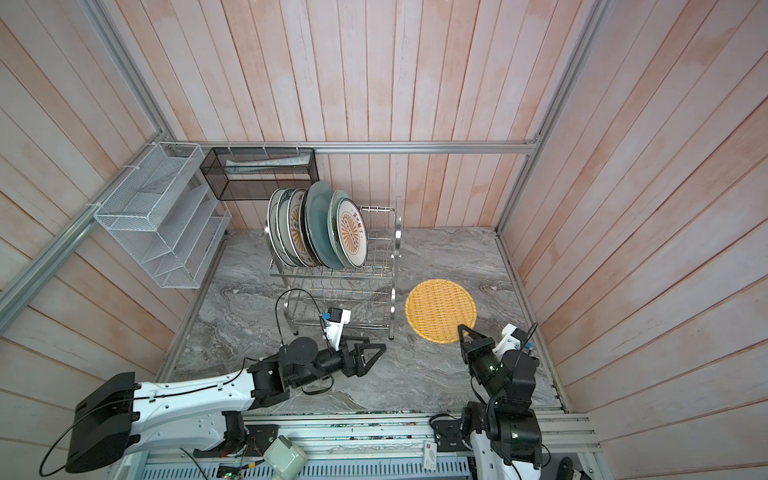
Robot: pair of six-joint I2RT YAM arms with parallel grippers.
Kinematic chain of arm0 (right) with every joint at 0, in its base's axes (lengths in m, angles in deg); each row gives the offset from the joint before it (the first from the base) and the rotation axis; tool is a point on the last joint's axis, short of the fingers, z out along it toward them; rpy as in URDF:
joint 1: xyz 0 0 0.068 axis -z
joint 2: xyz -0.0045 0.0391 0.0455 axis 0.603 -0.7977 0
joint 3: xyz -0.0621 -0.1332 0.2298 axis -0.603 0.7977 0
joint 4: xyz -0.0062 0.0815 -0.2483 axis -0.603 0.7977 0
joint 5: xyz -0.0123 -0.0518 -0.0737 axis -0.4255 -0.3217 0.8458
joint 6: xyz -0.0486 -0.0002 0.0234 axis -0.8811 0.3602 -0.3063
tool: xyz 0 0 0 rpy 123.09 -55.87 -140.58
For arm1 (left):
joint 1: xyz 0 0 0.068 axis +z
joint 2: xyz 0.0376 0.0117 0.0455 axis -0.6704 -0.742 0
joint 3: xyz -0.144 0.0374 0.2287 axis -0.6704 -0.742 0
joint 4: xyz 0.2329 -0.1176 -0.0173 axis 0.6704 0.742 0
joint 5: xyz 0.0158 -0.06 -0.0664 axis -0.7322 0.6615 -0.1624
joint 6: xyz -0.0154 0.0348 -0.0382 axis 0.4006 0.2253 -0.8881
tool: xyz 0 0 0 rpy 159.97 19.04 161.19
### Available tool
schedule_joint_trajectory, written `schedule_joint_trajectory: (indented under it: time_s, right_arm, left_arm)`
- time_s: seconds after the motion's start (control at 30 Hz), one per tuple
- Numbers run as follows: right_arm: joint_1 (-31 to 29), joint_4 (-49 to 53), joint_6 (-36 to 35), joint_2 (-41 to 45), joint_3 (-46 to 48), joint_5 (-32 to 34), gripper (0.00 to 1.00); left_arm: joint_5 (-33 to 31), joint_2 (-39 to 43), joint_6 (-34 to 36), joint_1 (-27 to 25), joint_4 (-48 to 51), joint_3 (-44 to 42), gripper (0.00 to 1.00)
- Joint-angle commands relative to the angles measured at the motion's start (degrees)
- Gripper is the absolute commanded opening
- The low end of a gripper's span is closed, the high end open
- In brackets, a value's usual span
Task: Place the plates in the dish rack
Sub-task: 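Lift the mat with the left gripper while the right gripper opens and withdraws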
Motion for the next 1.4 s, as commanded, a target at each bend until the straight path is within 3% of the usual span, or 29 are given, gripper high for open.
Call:
schedule_joint_trajectory:
  time_s: [0.0, 0.23, 0.5, 0.6, 0.8, 0.83, 0.87, 1.0, 1.03, 1.37]
  right_arm:
    - [0.0, -0.5, 1.2, 2.3, -1.0, -3.1, 0.0]
    - [0.1, 3.4, 1.3, 4.9, -3.4, -4.8, 0.0]
    - [0.2, 6.7, 0.6, 5.8, -5.6, -5.9, 0.0]
    - [0.1, 6.9, 0.2, 5.9, -5.9, -6.5, 0.0]
    - [0.2, 6.6, -0.9, 5.8, -5.7, -7.6, 0.0]
    - [0.2, 6.5, -0.9, 5.8, -5.6, -7.7, 0.0]
    - [0.2, 6.3, -0.9, 5.9, -5.3, -7.7, 0.1]
    - [0.3, 2.6, -2.3, 5.8, -4.0, -8.9, 0.77]
    - [0.3, 1.7, -2.4, 5.8, -3.7, -8.5, 0.97]
    - [-0.1, -18.4, -2.9, 3.5, 6.2, -7.9, 0.98]
  left_arm:
    - [2.5, -4.1, -3.3, 0.3, -6.7, 4.2, 0.89]
    - [4.3, -13.6, -7.3, 0.2, -11.6, 10.2, 0.77]
    - [1.5, -20.3, -14.3, 0.2, -12.9, 14.6, 0.51]
    - [1.1, -21.9, -15.5, 0.0, -13.7, 15.7, 0.37]
    - [0.8, -22.5, -17.5, -0.9, -19.6, 13.8, 0.0]
    - [0.5, -22.0, -18.0, -1.0, -20.9, 13.0, 0.0]
    - [0.0, -21.5, -18.6, -1.2, -21.1, 12.2, 0.0]
    - [-3.9, -17.2, -18.1, -2.8, -18.4, 9.6, 0.0]
    - [-5.1, -15.8, -17.4, -3.4, -16.5, 9.0, 0.0]
    - [-18.1, 2.6, -10.7, -10.0, 1.4, 0.7, 0.0]
